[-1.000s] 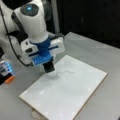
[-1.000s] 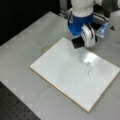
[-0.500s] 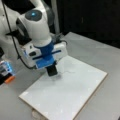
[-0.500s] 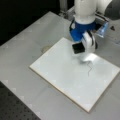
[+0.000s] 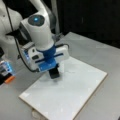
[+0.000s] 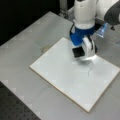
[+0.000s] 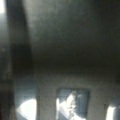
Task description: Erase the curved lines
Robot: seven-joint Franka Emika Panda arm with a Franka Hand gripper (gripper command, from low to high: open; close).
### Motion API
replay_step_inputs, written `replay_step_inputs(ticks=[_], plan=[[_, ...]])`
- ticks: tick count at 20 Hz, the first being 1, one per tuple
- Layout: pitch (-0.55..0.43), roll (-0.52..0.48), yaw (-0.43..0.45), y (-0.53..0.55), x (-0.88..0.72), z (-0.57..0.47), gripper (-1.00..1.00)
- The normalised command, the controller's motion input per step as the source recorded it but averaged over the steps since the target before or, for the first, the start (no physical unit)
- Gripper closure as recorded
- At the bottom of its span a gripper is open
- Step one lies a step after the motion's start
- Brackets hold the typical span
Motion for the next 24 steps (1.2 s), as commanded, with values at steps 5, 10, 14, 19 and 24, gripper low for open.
replay_step_inputs(ticks=[5,10,14,19,24], plan=[[-0.148,0.132,-0.162,0.03,-0.15,-0.19,1.00],[-0.189,0.153,-0.148,0.10,-0.22,-0.23,1.00],[-0.215,0.120,-0.106,0.14,-0.27,-0.26,1.00],[-0.249,0.067,-0.072,0.18,-0.29,-0.25,1.00],[-0.253,0.033,-0.072,0.16,-0.29,-0.23,1.00]])
